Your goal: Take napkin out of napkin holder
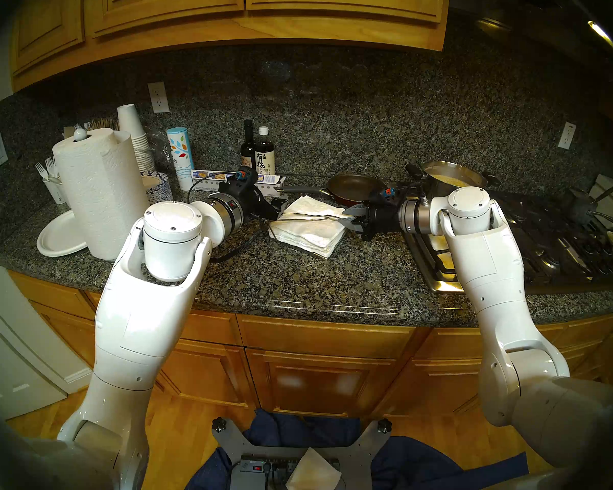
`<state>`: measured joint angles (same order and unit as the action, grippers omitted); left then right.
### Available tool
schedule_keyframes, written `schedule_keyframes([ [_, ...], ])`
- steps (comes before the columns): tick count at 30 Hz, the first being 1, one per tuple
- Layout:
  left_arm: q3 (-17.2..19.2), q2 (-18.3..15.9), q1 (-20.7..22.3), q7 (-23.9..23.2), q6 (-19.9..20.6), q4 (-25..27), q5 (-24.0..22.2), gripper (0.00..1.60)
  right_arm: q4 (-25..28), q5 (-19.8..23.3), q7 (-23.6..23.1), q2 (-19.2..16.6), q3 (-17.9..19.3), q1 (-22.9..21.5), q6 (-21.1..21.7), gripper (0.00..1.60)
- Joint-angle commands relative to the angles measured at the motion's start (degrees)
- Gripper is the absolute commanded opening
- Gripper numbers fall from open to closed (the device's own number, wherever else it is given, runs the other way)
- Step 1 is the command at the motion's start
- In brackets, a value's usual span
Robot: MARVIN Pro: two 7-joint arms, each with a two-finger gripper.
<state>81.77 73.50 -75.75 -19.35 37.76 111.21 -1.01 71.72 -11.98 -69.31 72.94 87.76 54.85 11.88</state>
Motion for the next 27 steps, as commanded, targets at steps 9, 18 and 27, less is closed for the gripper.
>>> schedule_keyframes([
  [9, 0.6, -0.1, 1.1, 0.4, -0.6, 2.8, 0.0, 1.6, -1.9, -0.4, -0.3, 0.7, -1.1, -4.5, -1.2, 0.76],
  [18, 0.7, -0.2, 0.5, 0.8, -0.4, 3.6, -0.1, 1.6, -2.8, -0.9, -1.0, 0.5, -2.1, -5.2, -1.1, 0.77],
  [27, 0.7, -0.1, -0.3, 1.4, -0.2, 4.5, -0.2, 1.6, -2.6, -1.1, -1.3, 0.4, -2.2, -5.1, -1.3, 0.56],
])
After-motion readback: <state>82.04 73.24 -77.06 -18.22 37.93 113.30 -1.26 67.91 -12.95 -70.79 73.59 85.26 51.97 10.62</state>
